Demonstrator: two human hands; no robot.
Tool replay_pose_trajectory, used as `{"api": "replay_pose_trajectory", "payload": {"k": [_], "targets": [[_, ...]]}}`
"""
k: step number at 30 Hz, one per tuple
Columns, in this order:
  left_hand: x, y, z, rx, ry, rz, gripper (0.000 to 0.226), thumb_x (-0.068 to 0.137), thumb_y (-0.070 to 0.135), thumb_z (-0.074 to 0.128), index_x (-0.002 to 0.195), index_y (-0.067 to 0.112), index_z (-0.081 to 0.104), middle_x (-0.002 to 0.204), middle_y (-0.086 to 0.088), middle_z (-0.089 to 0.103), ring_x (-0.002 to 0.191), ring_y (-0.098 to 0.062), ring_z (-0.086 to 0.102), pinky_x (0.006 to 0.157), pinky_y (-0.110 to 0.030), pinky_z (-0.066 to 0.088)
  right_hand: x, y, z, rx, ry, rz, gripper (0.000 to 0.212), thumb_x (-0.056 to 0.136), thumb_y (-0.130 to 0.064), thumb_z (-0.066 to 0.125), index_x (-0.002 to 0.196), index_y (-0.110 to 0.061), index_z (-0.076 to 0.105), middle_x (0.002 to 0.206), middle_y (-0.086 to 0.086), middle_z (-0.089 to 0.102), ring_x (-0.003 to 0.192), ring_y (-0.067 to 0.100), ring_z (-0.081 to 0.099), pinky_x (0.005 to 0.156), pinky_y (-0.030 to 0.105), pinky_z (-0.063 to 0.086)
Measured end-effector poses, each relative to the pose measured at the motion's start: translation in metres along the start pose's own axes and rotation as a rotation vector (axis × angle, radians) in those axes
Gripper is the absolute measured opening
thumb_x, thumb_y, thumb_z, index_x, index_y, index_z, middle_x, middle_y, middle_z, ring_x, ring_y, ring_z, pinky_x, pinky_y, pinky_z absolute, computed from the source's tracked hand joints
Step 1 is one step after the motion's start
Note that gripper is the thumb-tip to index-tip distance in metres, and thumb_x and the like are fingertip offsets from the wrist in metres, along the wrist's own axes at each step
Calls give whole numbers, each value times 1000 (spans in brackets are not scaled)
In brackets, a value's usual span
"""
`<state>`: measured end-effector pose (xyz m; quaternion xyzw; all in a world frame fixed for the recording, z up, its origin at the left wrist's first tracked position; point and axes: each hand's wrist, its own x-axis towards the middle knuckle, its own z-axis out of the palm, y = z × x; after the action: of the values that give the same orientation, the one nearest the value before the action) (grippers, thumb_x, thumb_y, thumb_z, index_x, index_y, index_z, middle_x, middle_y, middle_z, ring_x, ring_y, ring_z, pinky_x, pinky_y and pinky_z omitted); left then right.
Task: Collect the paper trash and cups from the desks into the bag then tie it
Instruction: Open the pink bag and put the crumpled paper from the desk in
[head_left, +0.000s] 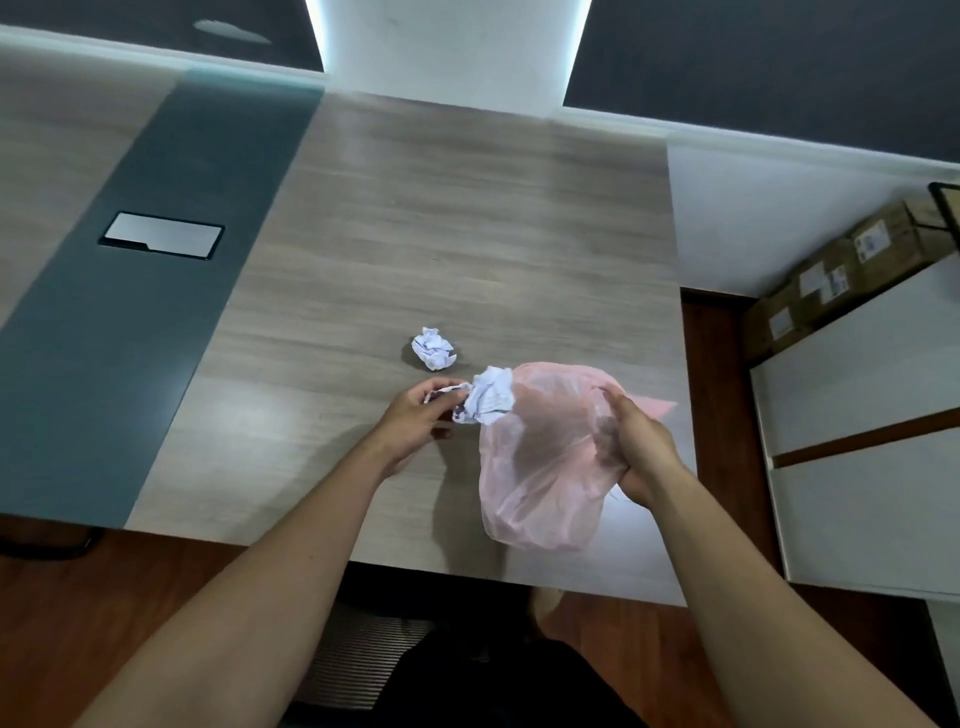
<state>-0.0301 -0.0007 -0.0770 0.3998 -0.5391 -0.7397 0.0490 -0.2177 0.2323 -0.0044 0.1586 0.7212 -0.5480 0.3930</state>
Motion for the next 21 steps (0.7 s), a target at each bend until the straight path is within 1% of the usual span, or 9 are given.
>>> {"api": "replay_pose_trajectory", "payload": {"k": [3,4,7,11,14,16,19,20,21], "targets": [[-5,17,37,76,-194,-6,17,100,30,79,117,25,79,103,-2,76,82,-14,65,65,-26,52,-6,-2,2,54,-77,30,41,97,-54,78,117,-18,81,88,-1,82,76,23,75,72,39,62],[-3,18,53,128,-224,2,16,101,27,78,116,23,78,100,-1,75,77,-13,65,62,-25,53,-7,-3,3,75,-114,48,45,99,-54,75,121,-16,79,98,3,85,88,29,80,83,46,66],[3,8,100,320,-187,38,17,103,21,76,117,11,73,91,0,72,63,-14,66,51,-24,54,-14,-8,2,146,-231,114,53,106,-55,63,132,-10,76,121,18,81,113,41,78,106,64,58],[12,-12,140,566,-42,85,14,99,13,76,107,12,64,89,4,66,75,-16,62,56,-16,48,-22,-15,-11,311,-389,168,58,108,-53,61,140,-6,73,140,24,72,133,43,68,120,59,48],[15,-28,152,809,-41,86,14,97,18,73,101,12,62,93,1,64,88,-20,58,75,-34,47,-24,-20,-26,397,-421,141,59,109,-52,58,142,-5,72,141,23,71,127,41,71,112,54,55],[16,-38,150,682,19,-43,14,103,22,57,90,17,61,84,-2,65,83,-20,58,82,-40,51,-24,-24,-35,455,-421,110,59,111,-53,55,147,-7,69,142,22,71,123,40,73,103,52,61],[16,-43,145,413,142,-69,13,100,23,58,97,14,66,82,-10,65,68,-11,63,60,-17,52,-22,-29,-47,494,-365,70,60,112,-55,52,147,-9,68,144,21,70,128,40,72,108,55,58],[18,-47,143,285,178,-73,10,95,20,61,98,12,66,83,-13,64,67,-14,64,57,-16,49,-21,-30,-50,485,-342,58,60,111,-55,52,146,-10,69,143,21,71,130,41,71,112,57,55],[18,-48,141,300,136,-86,7,94,16,60,96,10,64,80,-13,63,66,-15,65,54,-16,49,-20,-30,-52,463,-314,51,59,111,-55,53,144,-10,70,141,21,72,129,41,71,114,59,53]]}}
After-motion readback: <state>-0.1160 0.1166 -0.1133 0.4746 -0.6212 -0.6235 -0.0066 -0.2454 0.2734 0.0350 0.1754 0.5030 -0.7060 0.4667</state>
